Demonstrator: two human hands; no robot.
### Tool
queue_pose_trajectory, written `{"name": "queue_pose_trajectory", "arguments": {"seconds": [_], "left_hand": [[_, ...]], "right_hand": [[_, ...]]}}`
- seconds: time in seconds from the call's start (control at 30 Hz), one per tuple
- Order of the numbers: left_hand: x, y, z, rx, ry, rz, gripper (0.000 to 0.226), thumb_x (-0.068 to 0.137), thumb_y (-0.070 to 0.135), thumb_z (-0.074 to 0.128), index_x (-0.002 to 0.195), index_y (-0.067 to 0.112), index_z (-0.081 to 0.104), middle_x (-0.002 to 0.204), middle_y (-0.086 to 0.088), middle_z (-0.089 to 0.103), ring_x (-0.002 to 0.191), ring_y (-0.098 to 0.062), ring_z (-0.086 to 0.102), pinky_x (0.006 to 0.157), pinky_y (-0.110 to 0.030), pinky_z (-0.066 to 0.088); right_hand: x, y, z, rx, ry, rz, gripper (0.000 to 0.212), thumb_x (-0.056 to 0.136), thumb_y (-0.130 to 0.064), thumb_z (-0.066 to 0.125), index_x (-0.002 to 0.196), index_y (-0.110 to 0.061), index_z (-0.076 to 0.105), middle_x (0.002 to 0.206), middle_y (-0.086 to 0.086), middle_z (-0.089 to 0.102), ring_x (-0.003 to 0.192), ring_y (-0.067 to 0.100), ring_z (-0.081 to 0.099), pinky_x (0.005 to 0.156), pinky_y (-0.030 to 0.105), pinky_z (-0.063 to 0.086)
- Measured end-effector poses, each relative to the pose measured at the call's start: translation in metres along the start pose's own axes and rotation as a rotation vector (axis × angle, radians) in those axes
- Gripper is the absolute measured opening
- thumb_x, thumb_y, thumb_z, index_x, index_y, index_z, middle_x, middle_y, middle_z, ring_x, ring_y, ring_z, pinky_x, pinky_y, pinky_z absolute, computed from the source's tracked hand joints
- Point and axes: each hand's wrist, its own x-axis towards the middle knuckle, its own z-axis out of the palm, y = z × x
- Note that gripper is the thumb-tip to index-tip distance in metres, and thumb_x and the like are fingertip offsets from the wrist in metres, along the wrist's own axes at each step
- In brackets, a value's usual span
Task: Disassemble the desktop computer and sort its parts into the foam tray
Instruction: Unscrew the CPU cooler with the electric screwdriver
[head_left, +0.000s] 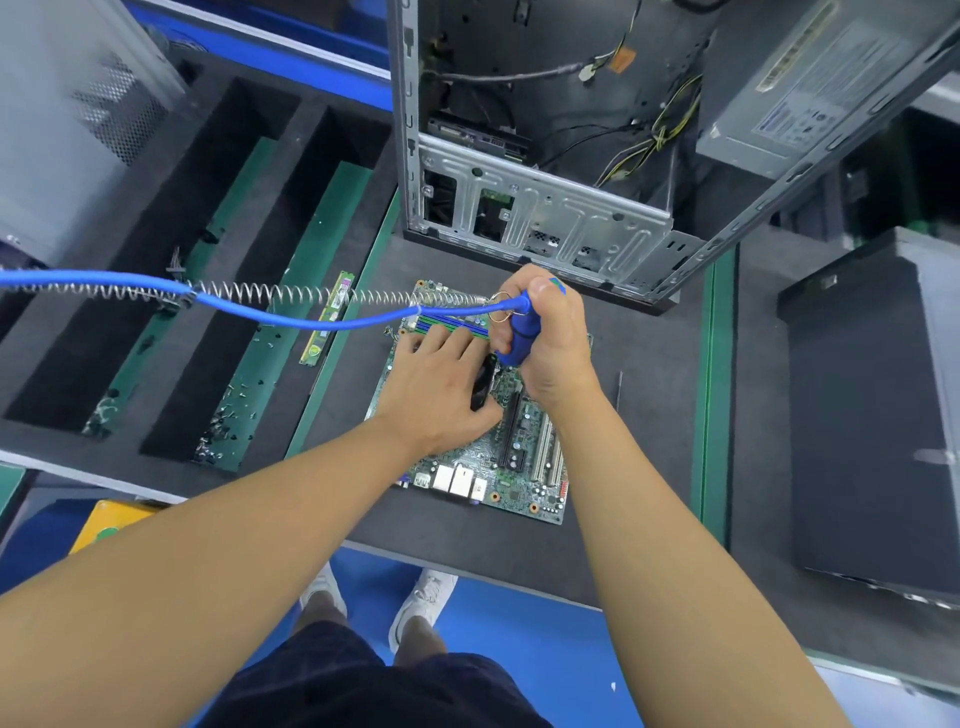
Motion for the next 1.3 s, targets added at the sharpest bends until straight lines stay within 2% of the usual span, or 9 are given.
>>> {"name": "queue_pose_trajectory", "arguments": {"seconds": [0.07, 0.17, 0.3, 0.4, 0.57, 0.63, 0.8, 1.0, 1.3], "left_hand": [[0.0, 0.0, 0.0, -0.01, 0.005, 0.002, 0.033, 0.071, 0.049, 0.051, 0.089, 0.021, 0.051, 0.088, 0.007, 0.052, 0.087, -0.023, 0.046, 0.079, -0.042, 0.038], [0.0, 0.0, 0.0, -0.038, 0.01, 0.002, 0.034, 0.07, 0.048, 0.052, 0.093, 0.022, 0.052, 0.091, 0.008, 0.054, 0.089, -0.022, 0.047, 0.079, -0.04, 0.037], [-0.001, 0.0, 0.0, -0.034, 0.009, -0.001, 0.035, 0.071, 0.049, 0.051, 0.093, 0.022, 0.052, 0.09, 0.009, 0.053, 0.089, -0.021, 0.046, 0.08, -0.04, 0.037], [0.0, -0.001, -0.001, -0.044, 0.002, -0.001, 0.033, 0.071, 0.049, 0.051, 0.091, 0.023, 0.05, 0.09, 0.009, 0.053, 0.089, -0.02, 0.045, 0.079, -0.04, 0.037], [-0.002, -0.001, -0.001, -0.059, 0.005, -0.002, 0.029, 0.072, 0.048, 0.052, 0.085, 0.023, 0.046, 0.087, 0.009, 0.053, 0.088, -0.021, 0.046, 0.081, -0.042, 0.038], [-0.002, -0.001, -0.002, -0.064, 0.002, 0.003, 0.029, 0.072, 0.048, 0.052, 0.083, 0.024, 0.041, 0.086, 0.009, 0.052, 0.088, -0.022, 0.047, 0.08, -0.041, 0.037], [-0.001, 0.0, -0.004, -0.063, -0.014, -0.011, 0.031, 0.072, 0.05, 0.049, 0.089, 0.023, 0.048, 0.087, 0.01, 0.052, 0.088, -0.021, 0.044, 0.08, -0.041, 0.038], [-0.001, 0.0, -0.003, -0.04, -0.036, -0.015, 0.035, 0.072, 0.05, 0.048, 0.094, 0.022, 0.053, 0.09, 0.011, 0.055, 0.09, -0.021, 0.045, 0.083, -0.042, 0.038], [-0.002, 0.0, -0.005, -0.07, -0.029, -0.017, 0.033, 0.072, 0.05, 0.05, 0.091, 0.023, 0.05, 0.089, 0.012, 0.054, 0.091, -0.02, 0.047, 0.083, -0.039, 0.035]], "right_hand": [[0.0, -0.001, 0.0, -0.016, -0.015, 0.004, 0.028, 0.079, -0.035, 0.05, 0.066, -0.011, 0.052, 0.057, 0.015, 0.037, 0.045, 0.021, 0.036, 0.05, 0.038, 0.026], [-0.002, -0.004, 0.004, -0.106, -0.046, 0.005, 0.023, 0.077, -0.031, 0.047, 0.064, -0.012, 0.051, 0.054, 0.025, 0.029, 0.045, 0.02, 0.037, 0.048, 0.027, 0.032], [-0.004, -0.007, 0.005, -0.088, -0.043, 0.0, 0.027, 0.076, -0.033, 0.048, 0.066, -0.008, 0.048, 0.052, 0.031, 0.03, 0.045, 0.021, 0.036, 0.049, 0.036, 0.029], [-0.004, -0.01, 0.009, -0.148, -0.045, 0.009, 0.025, 0.076, -0.032, 0.047, 0.064, -0.011, 0.047, 0.056, 0.026, 0.026, 0.046, 0.02, 0.035, 0.049, 0.023, 0.032], [-0.009, -0.007, 0.014, -0.164, -0.041, 0.03, 0.042, 0.081, -0.038, 0.051, 0.07, 0.002, 0.045, 0.06, 0.033, 0.027, 0.048, 0.03, 0.03, 0.047, 0.02, 0.033], [-0.01, -0.006, 0.015, -0.173, -0.038, 0.03, 0.039, 0.082, -0.04, 0.052, 0.068, -0.003, 0.047, 0.061, 0.032, 0.027, 0.048, 0.033, 0.028, 0.048, 0.02, 0.032], [-0.006, -0.005, 0.013, -0.114, -0.016, 0.011, 0.032, 0.083, -0.042, 0.052, 0.07, -0.013, 0.052, 0.056, 0.033, 0.027, 0.046, 0.019, 0.036, 0.05, 0.025, 0.03], [-0.004, -0.005, 0.007, -0.097, -0.028, 0.002, 0.026, 0.08, -0.034, 0.049, 0.066, -0.012, 0.051, 0.053, 0.035, 0.025, 0.044, 0.03, 0.028, 0.049, 0.033, 0.026], [-0.006, -0.008, 0.007, -0.143, -0.075, 0.015, 0.027, 0.076, -0.032, 0.047, 0.065, -0.007, 0.046, 0.055, 0.03, 0.026, 0.049, 0.034, 0.023, 0.049, 0.024, 0.028]]}}
